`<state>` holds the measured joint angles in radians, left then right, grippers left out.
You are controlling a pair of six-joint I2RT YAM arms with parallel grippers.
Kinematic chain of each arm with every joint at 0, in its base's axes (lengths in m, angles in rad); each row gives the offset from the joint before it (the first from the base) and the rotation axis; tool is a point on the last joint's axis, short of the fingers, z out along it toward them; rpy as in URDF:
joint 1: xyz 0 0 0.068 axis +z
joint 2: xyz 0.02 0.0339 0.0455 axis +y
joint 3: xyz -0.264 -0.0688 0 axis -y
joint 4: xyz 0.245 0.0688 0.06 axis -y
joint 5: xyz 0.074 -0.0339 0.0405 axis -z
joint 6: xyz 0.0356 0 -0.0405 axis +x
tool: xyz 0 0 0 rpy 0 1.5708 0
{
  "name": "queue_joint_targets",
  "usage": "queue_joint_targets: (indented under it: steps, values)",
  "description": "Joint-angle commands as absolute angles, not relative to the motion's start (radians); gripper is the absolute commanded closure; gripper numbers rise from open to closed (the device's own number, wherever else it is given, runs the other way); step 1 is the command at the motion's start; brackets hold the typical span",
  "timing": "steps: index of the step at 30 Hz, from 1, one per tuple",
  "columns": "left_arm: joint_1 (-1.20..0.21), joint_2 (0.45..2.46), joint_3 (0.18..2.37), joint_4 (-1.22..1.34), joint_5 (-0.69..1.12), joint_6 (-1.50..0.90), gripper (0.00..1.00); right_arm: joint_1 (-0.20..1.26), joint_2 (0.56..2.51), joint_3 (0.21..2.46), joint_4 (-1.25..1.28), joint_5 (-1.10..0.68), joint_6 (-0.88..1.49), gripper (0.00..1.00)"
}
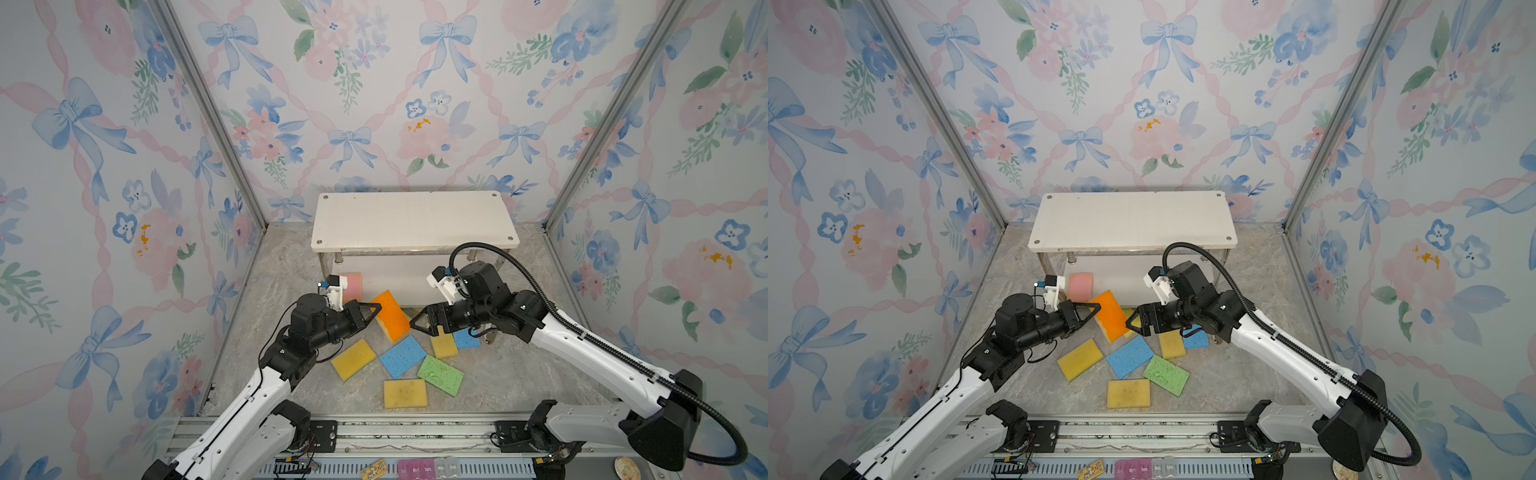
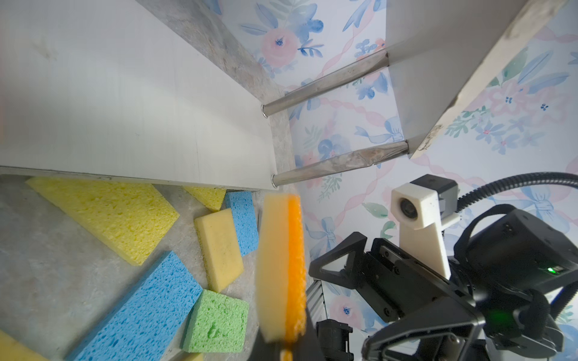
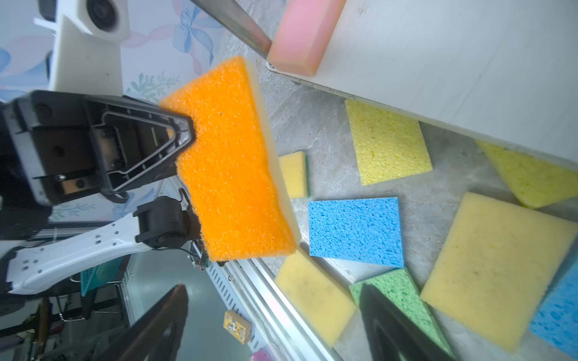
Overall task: Arrange cleaning sponges on a shelf
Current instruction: Pick up the cleaning sponge.
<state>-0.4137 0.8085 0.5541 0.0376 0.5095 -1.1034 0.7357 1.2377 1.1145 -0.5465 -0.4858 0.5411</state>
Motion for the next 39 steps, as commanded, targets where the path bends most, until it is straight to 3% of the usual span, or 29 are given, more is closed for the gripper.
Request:
queue_joint_targets:
  steps: [1, 9, 26, 33, 39]
  values:
    - [-0.378, 0.820, 0.521, 0.194, 0.687, -1.171, 1.00, 0.696, 1.195, 1.067, -0.444, -0.655, 0.618, 0.16]
    - [-0.375, 0.844, 0.484, 0.369, 0.751, -1.273, 1.00, 0.675, 1.199, 1.022, -0.305, -0.746, 0.738, 0.31]
    - [-0.376, 0.817, 0.459, 0.427, 0.733, -1.330, 1.00, 0.720, 1.256, 1.048, -0.351, -0.714, 0.697, 0.49]
    - [-0.375, 0.820, 0.458, 0.429, 0.723, -1.332, 1.00, 0.724, 1.261, 1.046, -0.347, -0.710, 0.694, 0.73]
    - [-0.376, 0.833, 0.461, 0.428, 0.722, -1.336, 1.00, 0.721, 1.255, 1.037, -0.338, -0.703, 0.695, 0.84]
